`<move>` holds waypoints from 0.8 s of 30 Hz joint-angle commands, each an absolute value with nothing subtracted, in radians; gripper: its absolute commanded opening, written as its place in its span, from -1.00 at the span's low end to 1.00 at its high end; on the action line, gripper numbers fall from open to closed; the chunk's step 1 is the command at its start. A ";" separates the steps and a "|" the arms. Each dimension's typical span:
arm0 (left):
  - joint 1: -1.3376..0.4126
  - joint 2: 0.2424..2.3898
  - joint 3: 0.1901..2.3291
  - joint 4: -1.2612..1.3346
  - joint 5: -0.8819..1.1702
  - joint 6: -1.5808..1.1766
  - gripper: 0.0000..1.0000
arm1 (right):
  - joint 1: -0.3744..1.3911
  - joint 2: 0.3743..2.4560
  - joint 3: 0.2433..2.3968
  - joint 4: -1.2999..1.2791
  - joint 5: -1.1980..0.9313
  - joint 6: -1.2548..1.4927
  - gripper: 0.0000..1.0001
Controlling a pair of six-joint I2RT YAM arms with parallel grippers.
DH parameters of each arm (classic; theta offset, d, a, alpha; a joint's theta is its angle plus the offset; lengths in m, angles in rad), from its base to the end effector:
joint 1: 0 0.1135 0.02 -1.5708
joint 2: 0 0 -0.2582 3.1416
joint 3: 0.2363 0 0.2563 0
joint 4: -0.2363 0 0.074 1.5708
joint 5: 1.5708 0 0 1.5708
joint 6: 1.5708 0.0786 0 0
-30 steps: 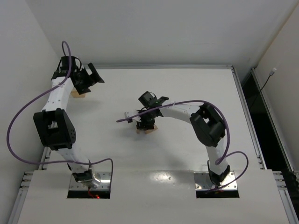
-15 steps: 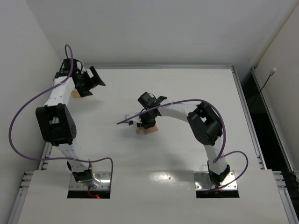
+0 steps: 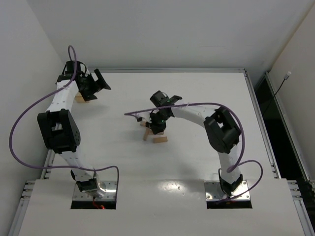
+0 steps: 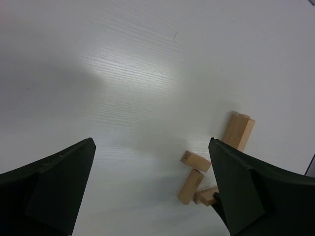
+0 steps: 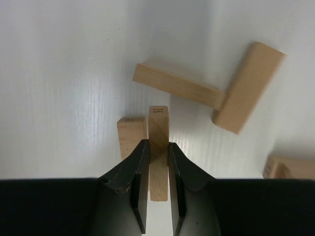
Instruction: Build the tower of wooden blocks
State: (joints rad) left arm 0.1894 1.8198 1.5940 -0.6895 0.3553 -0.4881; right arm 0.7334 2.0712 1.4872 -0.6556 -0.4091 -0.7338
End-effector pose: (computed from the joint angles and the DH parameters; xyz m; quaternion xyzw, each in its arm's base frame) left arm 0.4274 0.0541 0.2493 -0.2560 0.8978 -0.2126 0.2884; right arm 0.3003 0.3126 0.1145 -0.6715 0.6949 0.2003 0.1614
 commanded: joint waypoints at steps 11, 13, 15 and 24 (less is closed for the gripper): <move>0.201 1.735 1.572 -0.643 0.327 -0.457 1.00 | 0.269 1.743 1.264 -0.488 -0.638 0.021 -1.00; 0.201 1.735 1.572 -0.643 0.318 -0.457 1.00 | 0.200 1.772 1.238 -0.421 -0.664 0.110 -1.00; 0.201 1.744 1.572 -0.634 0.308 -0.457 1.00 | 0.125 1.819 1.224 -0.355 -0.705 0.211 -1.00; 0.201 1.775 1.554 -0.624 0.275 -0.439 1.00 | 0.060 2.026 1.256 -0.177 -0.769 0.483 -1.00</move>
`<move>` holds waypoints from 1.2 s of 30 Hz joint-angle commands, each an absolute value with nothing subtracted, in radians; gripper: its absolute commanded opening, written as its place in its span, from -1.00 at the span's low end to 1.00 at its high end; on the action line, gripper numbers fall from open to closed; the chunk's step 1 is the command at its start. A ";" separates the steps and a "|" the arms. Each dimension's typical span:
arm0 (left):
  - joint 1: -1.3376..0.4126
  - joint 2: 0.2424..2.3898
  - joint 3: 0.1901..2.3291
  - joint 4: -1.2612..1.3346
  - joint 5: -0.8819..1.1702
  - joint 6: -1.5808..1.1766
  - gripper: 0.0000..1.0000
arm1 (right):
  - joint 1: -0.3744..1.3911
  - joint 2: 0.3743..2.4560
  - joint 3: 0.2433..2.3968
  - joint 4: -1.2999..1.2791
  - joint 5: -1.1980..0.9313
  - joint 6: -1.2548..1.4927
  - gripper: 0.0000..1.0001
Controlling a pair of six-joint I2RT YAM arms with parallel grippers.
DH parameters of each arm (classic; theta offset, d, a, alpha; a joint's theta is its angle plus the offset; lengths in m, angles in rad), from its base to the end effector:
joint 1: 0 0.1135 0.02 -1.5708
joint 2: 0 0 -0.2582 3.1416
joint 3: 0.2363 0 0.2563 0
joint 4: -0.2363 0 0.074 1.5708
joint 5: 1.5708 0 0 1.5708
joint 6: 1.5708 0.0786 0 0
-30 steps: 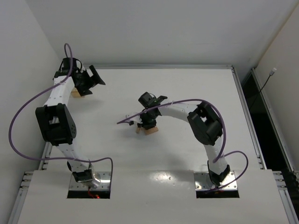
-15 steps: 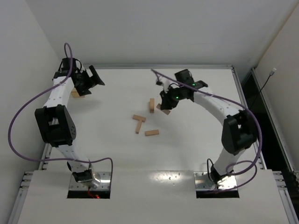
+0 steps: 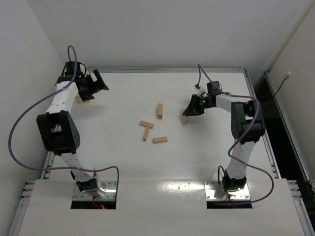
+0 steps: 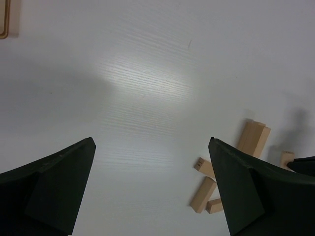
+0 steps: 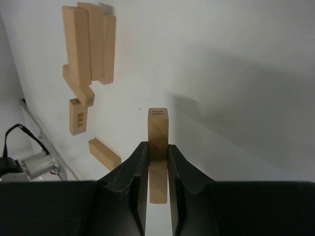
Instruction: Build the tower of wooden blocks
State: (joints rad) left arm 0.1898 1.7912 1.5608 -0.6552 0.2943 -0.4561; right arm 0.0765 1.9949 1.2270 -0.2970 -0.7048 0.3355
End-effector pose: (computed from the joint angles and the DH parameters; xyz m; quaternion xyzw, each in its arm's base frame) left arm 0.4238 0.0582 0.2514 -0.2490 0.8992 -0.1810 0.3110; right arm 0.4070 0.0823 0.1018 0.0317 0.9122 0.3751 0.1616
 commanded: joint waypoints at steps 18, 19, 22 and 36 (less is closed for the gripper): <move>0.201 1.775 1.545 -0.634 0.206 -0.410 1.00 | -0.031 2.105 1.335 -0.290 -0.654 0.465 0.04; 0.201 1.775 1.545 -0.634 0.206 -0.410 1.00 | -0.031 2.091 1.335 -0.310 -0.643 0.442 0.04; 0.201 1.775 1.545 -0.634 0.215 -0.419 1.00 | 0.023 2.033 1.391 -0.450 -0.482 0.307 0.04; 0.210 1.766 1.536 -0.652 0.216 -0.430 1.00 | 0.208 1.993 1.450 -0.548 0.017 0.166 0.06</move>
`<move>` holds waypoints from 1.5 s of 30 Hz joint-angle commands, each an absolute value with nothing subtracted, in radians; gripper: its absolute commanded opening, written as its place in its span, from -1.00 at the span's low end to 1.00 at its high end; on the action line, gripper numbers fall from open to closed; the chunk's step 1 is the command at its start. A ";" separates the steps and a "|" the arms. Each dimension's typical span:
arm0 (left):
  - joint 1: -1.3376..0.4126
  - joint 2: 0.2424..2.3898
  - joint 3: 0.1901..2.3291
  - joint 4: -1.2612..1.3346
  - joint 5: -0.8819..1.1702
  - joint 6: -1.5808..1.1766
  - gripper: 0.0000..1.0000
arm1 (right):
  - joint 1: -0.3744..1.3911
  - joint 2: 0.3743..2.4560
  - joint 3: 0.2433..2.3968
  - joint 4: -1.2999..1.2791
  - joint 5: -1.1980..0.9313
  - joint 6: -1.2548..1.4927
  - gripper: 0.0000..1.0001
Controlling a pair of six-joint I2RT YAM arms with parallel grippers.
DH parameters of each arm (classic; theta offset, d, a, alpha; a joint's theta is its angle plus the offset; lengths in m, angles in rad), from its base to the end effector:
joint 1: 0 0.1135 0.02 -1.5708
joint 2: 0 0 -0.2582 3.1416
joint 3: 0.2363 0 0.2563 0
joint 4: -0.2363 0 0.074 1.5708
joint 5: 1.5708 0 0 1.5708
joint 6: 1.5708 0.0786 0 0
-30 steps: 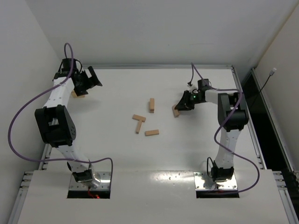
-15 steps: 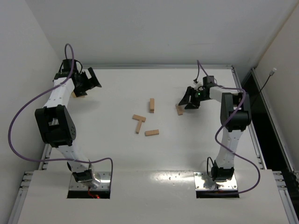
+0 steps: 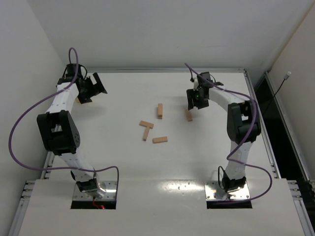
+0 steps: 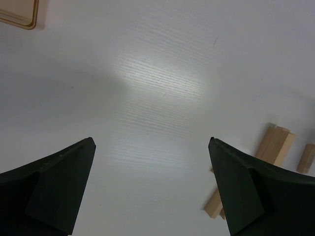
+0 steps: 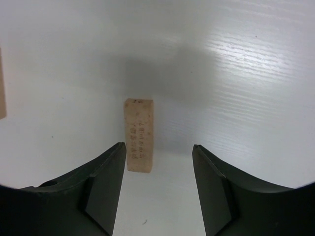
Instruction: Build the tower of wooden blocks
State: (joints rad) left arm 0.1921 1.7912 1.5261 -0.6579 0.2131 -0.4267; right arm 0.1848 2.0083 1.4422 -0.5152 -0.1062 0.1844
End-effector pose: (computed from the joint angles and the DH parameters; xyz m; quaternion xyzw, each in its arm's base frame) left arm 0.4190 0.0646 0.2378 -0.2548 0.9082 -0.1372 0.3025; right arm 0.4343 0.0897 0.1301 -0.0130 0.9688 0.0950 0.2284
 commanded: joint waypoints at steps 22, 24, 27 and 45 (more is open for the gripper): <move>0.210 1.775 1.526 -0.652 0.207 -0.448 1.00 | 0.276 2.101 1.502 -0.569 -0.018 0.216 0.00; 0.210 1.775 1.526 -0.652 0.207 -0.448 1.00 | 0.276 2.102 1.502 -0.578 -0.006 0.225 -0.08; 0.210 1.775 1.526 -0.652 0.207 -0.448 1.00 | 0.285 2.102 1.511 -0.587 0.003 0.225 -0.47; 0.210 1.766 1.508 -0.643 0.196 -0.448 1.00 | 0.304 2.023 1.618 -0.652 -0.026 0.285 -1.00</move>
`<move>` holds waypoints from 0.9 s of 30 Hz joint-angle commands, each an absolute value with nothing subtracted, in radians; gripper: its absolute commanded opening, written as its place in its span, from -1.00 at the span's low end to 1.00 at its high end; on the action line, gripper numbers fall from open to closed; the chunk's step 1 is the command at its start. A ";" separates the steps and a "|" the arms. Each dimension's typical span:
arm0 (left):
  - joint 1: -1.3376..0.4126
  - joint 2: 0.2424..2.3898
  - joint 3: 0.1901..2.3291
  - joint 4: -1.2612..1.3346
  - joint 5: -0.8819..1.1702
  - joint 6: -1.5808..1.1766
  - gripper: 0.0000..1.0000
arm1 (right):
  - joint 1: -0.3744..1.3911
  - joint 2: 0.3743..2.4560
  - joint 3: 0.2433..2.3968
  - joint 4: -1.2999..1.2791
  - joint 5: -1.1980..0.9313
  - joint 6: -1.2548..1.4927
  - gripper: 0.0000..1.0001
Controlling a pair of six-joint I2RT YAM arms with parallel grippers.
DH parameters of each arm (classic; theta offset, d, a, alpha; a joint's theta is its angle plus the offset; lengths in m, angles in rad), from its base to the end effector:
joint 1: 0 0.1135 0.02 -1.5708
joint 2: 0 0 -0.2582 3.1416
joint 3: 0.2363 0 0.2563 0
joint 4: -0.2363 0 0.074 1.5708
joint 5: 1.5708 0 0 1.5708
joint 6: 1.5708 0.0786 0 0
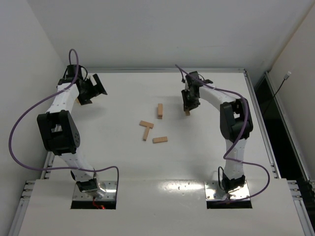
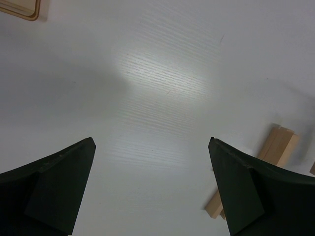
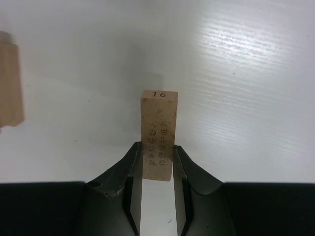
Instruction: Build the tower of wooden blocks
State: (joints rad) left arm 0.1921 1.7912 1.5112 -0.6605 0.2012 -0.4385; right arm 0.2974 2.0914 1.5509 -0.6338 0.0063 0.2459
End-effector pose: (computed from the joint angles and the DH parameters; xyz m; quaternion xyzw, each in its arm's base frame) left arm 0.4168 0.0651 0.2323 -0.2637 0.9090 -0.1327 0.2943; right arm 0.4322 0.1319 0.1200 -0.0246 0.9801 0.0499 0.1906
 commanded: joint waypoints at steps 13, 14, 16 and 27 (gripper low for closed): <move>0.210 1.747 1.477 -0.643 0.150 -0.466 1.00 | 0.363 2.026 1.770 -0.787 0.034 0.587 -1.00; 0.210 1.747 1.468 -0.632 0.161 -0.466 1.00 | 0.374 2.026 1.799 -0.820 0.022 0.613 -1.00; 0.210 1.747 1.459 -0.632 0.161 -0.466 1.00 | 0.388 2.036 1.834 -0.847 0.021 0.624 -1.00; 0.210 1.738 1.441 -0.634 0.192 -0.466 1.00 | 0.491 2.184 2.045 -0.939 0.092 0.569 -1.00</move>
State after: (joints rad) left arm 0.1921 1.7912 1.4479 -0.6445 0.1734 -0.4606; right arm 0.4690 2.1647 2.0148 -0.8928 0.0441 0.5785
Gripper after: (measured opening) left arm 1.000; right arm 0.208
